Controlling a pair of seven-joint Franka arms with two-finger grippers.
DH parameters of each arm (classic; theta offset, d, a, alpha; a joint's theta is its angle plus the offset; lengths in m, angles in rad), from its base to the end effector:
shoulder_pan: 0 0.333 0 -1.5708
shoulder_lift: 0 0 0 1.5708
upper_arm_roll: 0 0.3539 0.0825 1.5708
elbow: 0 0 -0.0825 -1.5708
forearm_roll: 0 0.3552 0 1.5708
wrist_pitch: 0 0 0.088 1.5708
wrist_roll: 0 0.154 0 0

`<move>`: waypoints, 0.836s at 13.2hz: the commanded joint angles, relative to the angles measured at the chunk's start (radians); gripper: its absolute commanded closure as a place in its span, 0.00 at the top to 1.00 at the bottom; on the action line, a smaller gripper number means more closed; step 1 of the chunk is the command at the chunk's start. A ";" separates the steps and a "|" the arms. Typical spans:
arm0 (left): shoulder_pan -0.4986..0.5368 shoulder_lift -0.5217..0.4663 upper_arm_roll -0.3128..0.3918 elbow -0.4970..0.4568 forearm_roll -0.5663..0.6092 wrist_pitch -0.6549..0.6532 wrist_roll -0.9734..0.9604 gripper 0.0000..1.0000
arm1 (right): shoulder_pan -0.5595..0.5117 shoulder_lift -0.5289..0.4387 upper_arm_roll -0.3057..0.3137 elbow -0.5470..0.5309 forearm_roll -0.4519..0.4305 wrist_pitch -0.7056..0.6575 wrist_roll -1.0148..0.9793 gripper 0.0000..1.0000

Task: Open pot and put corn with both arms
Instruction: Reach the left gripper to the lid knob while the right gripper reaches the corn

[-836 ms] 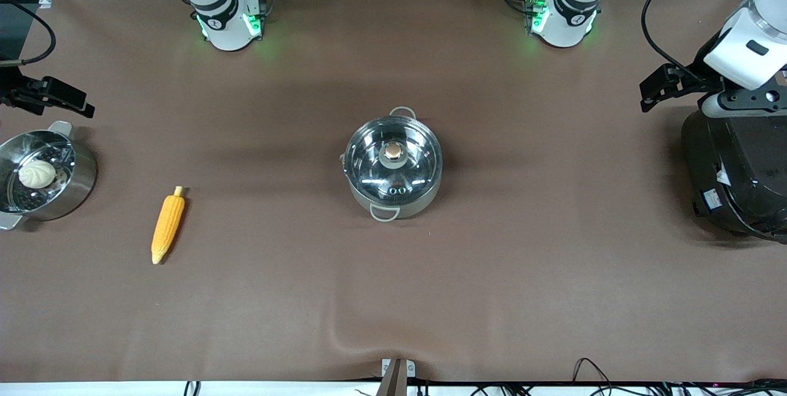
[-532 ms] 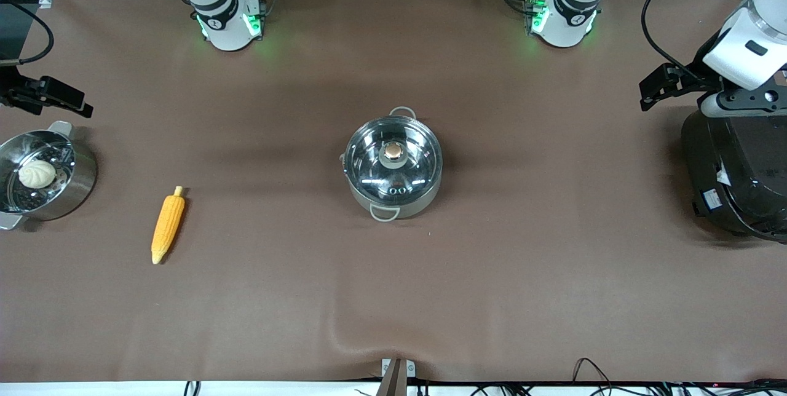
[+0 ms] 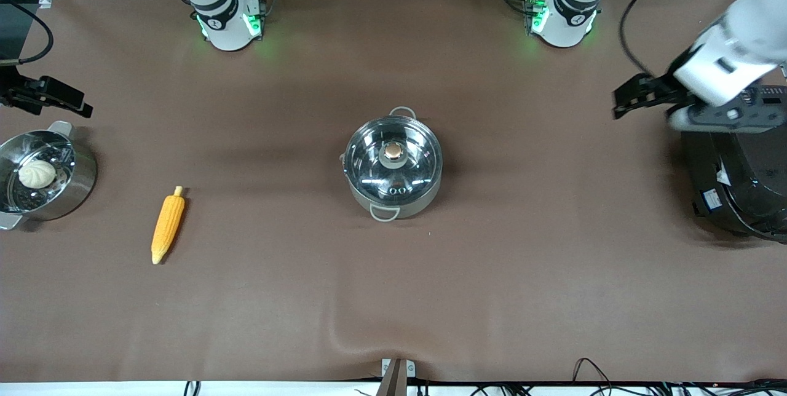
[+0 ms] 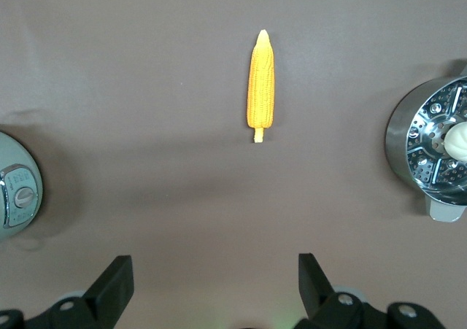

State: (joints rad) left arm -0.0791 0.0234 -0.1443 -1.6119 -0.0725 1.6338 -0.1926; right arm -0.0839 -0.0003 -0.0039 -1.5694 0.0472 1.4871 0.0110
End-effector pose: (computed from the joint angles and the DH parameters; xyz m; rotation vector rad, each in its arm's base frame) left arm 0.5227 -0.1288 0.5907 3.0674 -0.0401 -0.0259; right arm 0.5112 -0.0374 0.6095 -3.0852 0.1494 0.1238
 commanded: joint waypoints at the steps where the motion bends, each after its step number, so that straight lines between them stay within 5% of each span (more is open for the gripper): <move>1: -0.051 0.065 -0.041 0.033 -0.009 0.059 -0.123 1.00 | 0.001 -0.001 -0.004 -0.003 0.003 -0.001 0.003 1.00; 5: -0.193 0.157 -0.041 0.040 -0.009 0.126 -0.345 1.00 | -0.005 0.029 -0.004 -0.008 0.003 0.022 -0.003 1.00; 11: -0.395 0.398 -0.037 0.233 0.034 0.207 -0.837 1.00 | 0.001 0.216 -0.004 -0.038 0.005 0.122 -0.008 1.00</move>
State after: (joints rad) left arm -0.4238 0.3294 -0.1903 -1.4793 -0.0641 1.8283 -0.9108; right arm -0.0834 0.1508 -0.0065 -1.6009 0.0472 1.5645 0.0088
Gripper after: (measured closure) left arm 0.000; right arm 0.000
